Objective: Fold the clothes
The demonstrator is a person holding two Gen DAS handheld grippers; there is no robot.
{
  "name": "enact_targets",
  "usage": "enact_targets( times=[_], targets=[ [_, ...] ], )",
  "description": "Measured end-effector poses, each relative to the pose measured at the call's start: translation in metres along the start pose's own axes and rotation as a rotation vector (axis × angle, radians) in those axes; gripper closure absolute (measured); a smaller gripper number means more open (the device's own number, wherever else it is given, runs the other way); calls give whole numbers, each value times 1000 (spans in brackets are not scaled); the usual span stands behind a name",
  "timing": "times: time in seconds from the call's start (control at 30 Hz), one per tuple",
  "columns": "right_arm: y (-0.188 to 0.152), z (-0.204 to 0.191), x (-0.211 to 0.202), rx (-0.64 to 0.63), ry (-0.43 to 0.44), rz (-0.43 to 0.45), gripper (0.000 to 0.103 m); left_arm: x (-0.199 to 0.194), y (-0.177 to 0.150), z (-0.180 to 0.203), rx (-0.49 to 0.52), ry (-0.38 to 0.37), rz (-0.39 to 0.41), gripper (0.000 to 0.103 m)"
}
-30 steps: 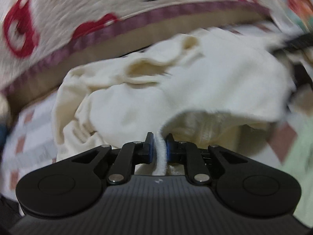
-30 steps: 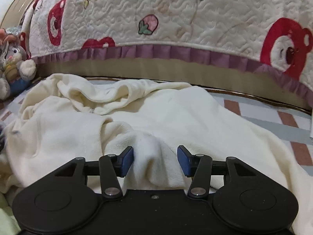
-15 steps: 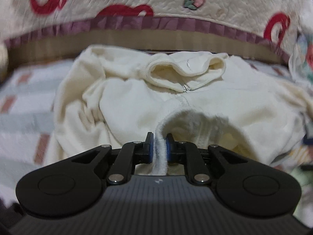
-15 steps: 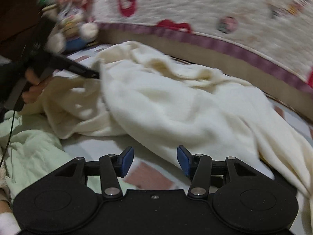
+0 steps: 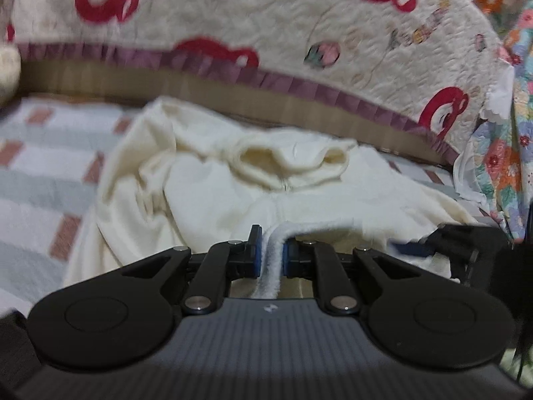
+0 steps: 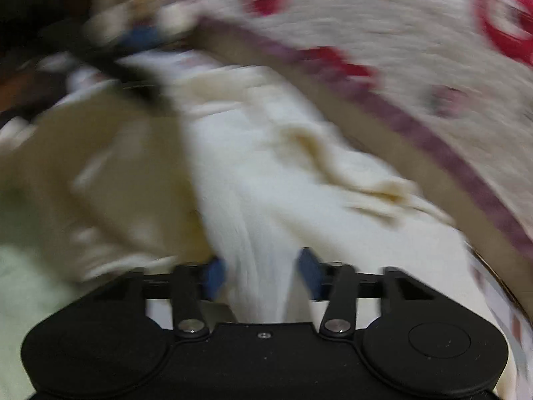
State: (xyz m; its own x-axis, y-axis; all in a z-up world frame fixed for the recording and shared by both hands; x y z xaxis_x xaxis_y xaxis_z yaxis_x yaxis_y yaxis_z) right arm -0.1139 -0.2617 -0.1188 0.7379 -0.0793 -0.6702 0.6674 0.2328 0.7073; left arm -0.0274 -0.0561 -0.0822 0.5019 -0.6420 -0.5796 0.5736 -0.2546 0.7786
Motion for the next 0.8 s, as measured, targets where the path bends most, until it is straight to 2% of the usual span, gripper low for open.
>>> enact_targets(
  times=[0.03,0.13,0.23,0.3,0.37,0.5,0.63,0.67,0.77,0.8],
  targets=[
    [0,16,-5,40,-41,14,80,-3,1,4,33,11,13,92],
    [-1,59,-20,64,-144,52,79,6,-8,22,175,50,-8,91],
    [2,82,-21,5,-252,37,78,22,-23,33,178,-4,-80,90],
    [0,94,-13,17,-259,7,78,28,-31,37,186,-13,-108,89],
    [-4,102,-8,62,-231,-20,79,30,-36,39,210,-6,-129,86],
    [-12,119,-8,209,-158,-43,78,32,-43,34,209,2,-177,67],
    [-16,137,-3,392,-48,-41,80,34,-50,29,196,-19,-230,61],
    [-17,140,-3,452,-2,-35,88,35,-51,28,196,-20,-233,63],
    [-17,146,-9,588,100,19,90,28,-48,29,207,-11,-188,94],
    [-14,146,-17,615,132,60,90,19,-40,34,240,14,-141,95]
  ],
)
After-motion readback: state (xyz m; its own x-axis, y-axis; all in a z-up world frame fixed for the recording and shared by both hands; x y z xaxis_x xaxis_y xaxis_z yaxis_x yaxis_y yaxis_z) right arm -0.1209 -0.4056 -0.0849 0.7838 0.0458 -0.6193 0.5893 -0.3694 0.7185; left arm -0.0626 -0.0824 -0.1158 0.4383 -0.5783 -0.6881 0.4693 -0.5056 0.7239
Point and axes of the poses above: each gripper's, at about its wrist camera, not at the fingertips, and x roughly the way its jaws point, z to its right, y to its top, the point moved 4 cm from there along x, roughly the way its jaws point, and after that the axes turned 1 degree about -z, right-handed, at the moved point
